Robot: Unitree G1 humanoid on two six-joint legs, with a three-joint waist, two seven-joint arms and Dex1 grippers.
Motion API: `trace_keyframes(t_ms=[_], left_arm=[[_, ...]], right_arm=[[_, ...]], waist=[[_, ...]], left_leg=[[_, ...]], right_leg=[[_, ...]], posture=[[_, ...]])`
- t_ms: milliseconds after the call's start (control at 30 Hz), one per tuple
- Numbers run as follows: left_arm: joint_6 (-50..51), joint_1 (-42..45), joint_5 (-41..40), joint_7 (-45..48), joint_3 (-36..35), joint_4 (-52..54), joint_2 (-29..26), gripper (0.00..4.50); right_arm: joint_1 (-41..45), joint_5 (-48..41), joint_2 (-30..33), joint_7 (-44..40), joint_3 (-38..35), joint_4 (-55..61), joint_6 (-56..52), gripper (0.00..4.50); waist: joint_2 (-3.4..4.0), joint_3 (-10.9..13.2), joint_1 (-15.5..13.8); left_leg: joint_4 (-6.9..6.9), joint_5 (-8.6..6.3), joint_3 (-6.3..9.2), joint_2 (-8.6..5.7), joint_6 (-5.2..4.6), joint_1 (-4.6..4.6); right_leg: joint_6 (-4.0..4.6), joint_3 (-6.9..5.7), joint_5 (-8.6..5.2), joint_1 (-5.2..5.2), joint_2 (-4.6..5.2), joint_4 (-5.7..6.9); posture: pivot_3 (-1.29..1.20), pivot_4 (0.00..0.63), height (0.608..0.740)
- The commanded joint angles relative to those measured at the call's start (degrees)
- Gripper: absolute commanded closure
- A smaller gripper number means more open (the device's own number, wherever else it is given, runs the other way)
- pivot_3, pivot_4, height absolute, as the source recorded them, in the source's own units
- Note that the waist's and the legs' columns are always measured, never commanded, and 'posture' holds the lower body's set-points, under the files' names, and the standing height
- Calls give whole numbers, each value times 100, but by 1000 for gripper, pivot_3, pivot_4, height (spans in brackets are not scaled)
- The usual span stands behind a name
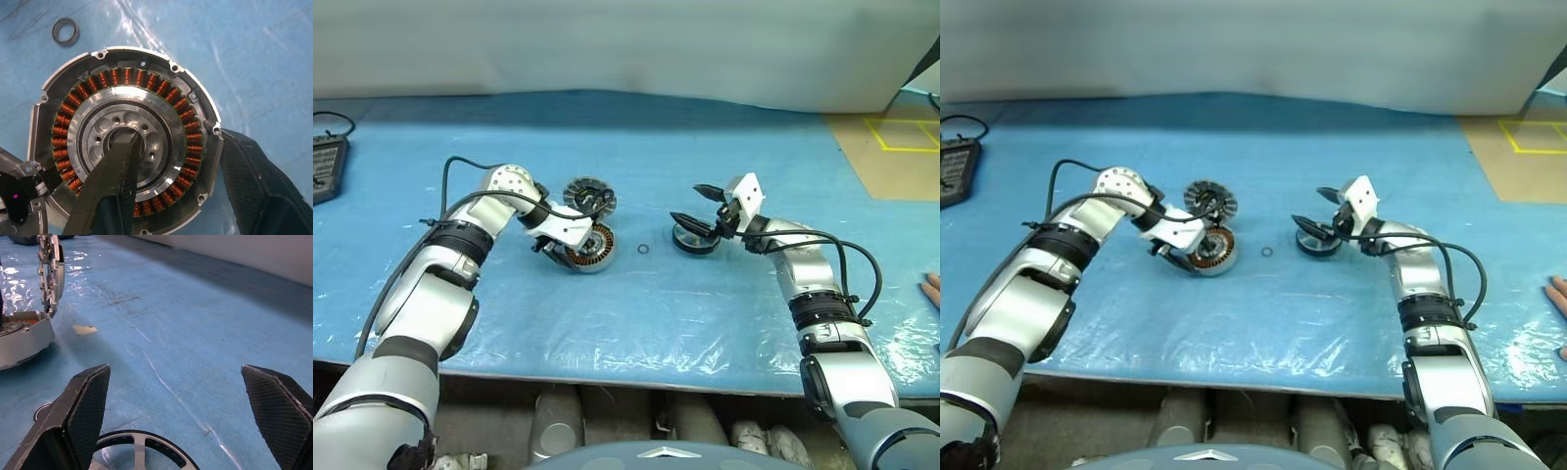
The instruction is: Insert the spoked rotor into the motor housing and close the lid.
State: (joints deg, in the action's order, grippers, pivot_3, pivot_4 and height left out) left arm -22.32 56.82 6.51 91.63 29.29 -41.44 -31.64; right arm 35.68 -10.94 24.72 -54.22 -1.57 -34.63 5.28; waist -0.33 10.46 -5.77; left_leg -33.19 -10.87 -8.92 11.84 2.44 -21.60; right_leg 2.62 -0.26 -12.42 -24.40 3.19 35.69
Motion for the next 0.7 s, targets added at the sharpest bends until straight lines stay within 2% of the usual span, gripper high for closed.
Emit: trace_keyframes(t_ms=[33,233,567,700], left_arm=[[702,-115,-569,87,519,1021,-256,2359],[1436,-100,-929,87,917,1934,-436,2359],[1397,28,-540,87,865,1612,-2,2359],[1454,15,-642,87,1092,1698,-75,2359]], right_arm=[[39,-101,72,-20,-111,236,82,0],[9,-110,69,-1,-111,259,83,0],[-23,-122,60,43,-111,300,91,0],[-37,-122,59,58,-108,314,96,0]], waist=[[0,0,6],[0,1,21],[0,1,25],[0,1,28]], left_leg=[[1,0,0,0,0,-1],[1,-3,0,0,5,-10],[2,-2,-1,-4,6,-11],[1,-3,-1,-5,6,-9]], right_leg=[[1,0,-1,-2,0,0],[2,-1,-1,-10,-1,-1],[1,0,-1,-11,-2,-4],[1,2,-1,-10,-2,-2]], posture=[[0,150,740],[0,150,740],[0,150,740],[0,150,740]])
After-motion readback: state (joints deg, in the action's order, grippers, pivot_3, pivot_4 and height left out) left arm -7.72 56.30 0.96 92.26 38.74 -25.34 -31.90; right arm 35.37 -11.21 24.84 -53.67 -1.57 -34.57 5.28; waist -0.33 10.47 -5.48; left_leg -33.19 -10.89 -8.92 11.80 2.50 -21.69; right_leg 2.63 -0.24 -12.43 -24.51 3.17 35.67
